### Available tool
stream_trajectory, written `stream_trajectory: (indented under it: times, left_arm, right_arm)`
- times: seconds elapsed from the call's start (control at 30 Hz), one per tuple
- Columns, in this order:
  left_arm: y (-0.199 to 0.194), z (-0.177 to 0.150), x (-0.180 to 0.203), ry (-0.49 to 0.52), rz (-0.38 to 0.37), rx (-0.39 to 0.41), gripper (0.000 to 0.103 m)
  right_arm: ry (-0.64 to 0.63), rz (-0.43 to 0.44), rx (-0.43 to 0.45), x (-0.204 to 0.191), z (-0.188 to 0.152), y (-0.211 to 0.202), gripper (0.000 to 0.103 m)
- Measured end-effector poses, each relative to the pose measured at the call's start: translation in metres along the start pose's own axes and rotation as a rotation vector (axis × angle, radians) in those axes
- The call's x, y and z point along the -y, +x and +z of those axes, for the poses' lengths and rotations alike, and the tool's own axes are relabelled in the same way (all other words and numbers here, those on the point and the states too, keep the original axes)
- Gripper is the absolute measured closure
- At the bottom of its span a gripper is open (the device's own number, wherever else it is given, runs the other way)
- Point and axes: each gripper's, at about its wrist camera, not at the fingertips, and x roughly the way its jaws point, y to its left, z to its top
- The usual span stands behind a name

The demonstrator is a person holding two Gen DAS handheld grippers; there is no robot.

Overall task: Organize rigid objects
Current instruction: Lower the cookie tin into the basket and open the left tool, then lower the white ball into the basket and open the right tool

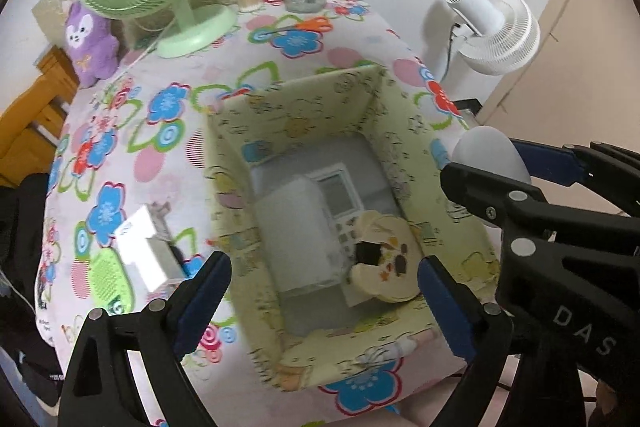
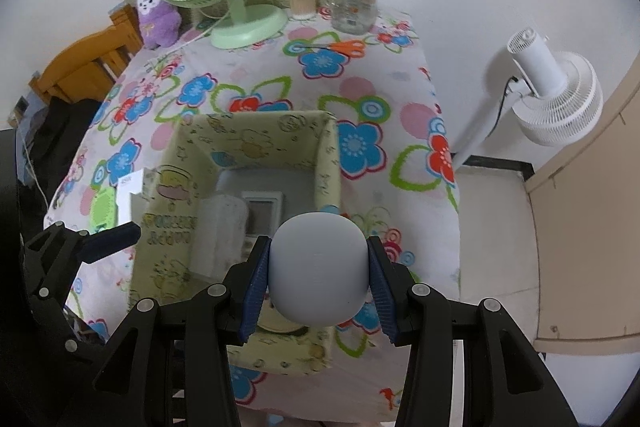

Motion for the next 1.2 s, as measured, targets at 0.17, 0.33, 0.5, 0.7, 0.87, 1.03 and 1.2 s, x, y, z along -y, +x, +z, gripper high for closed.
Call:
stream_trajectory:
  times: [0.17,0.33,0.5,0.7,0.87,1.03,1.2]
  left_arm:
    - [-0.005,-0.002,-0.018,-0.004,0.015,-0.003,0.008]
    - [-0.007,-0.006,-0.035,0.004,0.044,-0.015,0.008]
    - [-0.010,-0.011,-0.052,-0.007,0.059,-0.025,0.008]
    - [-0.009,-0.017,-0.071,-0.004,0.066,-0.048,0.008]
    - [-0.006,-0.018,-0.086,0.000,0.062,-0.066,0.008]
    - [-0.003,-0.023,-0.094,0.025,0.058,-0.083,0.008]
    - [0.000,-0.022,-0.101,0.041,0.044,-0.091,0.008]
  right_arm:
    - [-0.011,0.018,-0.002,-0.014,0.003,0.001,0.053]
    - [-0.004,0.027,-0.020,-0.027,0.003,0.007,0.053]
    - [-0.003,0.037,-0.048,-0.041,0.000,0.015,0.053]
    - [0.009,0.046,-0.081,-0.058,-0.005,0.023,0.053]
    - [0.034,0.044,-0.106,-0.067,-0.007,0.030,0.053]
    - [0.057,0.041,-0.131,-0.076,-0.010,0.036,0.053]
    - [0.087,0.018,-0.128,-0.078,-0.008,0.038,0.053]
